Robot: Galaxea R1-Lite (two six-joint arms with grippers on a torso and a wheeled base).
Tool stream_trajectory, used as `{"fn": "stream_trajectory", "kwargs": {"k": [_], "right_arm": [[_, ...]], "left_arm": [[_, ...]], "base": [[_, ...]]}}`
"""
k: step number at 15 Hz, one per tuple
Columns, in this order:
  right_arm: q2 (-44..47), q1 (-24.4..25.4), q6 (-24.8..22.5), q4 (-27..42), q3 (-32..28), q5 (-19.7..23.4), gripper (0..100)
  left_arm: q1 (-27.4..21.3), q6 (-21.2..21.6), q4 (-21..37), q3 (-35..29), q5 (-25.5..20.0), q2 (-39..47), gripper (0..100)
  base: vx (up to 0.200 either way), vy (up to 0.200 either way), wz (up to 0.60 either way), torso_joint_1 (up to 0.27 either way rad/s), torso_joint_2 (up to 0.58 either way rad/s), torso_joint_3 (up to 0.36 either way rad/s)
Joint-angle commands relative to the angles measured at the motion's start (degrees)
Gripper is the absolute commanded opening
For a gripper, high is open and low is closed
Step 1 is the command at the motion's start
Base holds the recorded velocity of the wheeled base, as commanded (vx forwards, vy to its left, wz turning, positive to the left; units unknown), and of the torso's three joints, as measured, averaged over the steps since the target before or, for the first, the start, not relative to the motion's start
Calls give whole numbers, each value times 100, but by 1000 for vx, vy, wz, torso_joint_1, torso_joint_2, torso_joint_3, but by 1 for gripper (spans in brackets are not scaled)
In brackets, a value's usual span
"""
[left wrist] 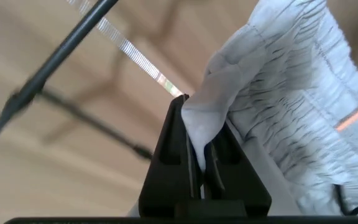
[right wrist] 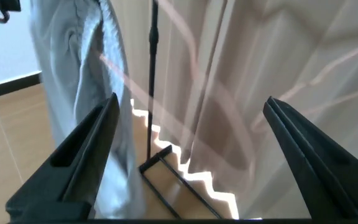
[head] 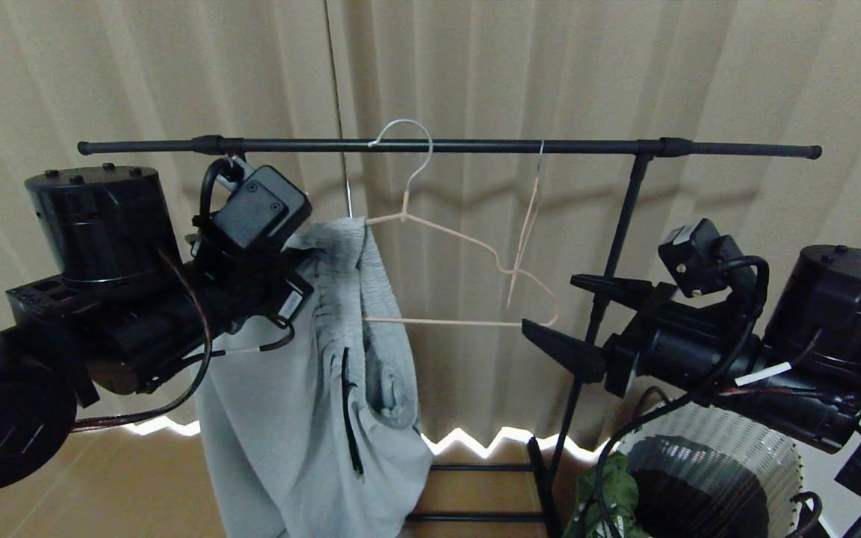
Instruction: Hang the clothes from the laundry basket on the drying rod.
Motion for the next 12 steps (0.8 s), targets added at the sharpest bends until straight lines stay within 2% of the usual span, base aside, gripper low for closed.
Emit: {"fn": "stream_trajectory", "kwargs": {"k": [1,3,5,7,12], "right_arm": [[-27,15,0,-7,164,5,100],[34,77,-44,-24,278,14,100],[201,323,-237,-42,480,14,100],[465,560,-263,-50,428,14,100],[1159,771,-255,-50,-320,-12,100]], "left_arm": [[-8,-280,1,-181,181,0,0],[-26,-544,1,-348,471,0,0],[-167,-1018,1,-453,480,9,0],[-404,-1317,10,-568,480,-17,0],[-597,-1370,1,-717,480,-35,0]], "base": [[0,0,0,0,0,0],[0,0,0,0,0,0],[0,0,0,0,0,0],[0,0,0,0,0,0],[0,0,0,0,0,0]]}}
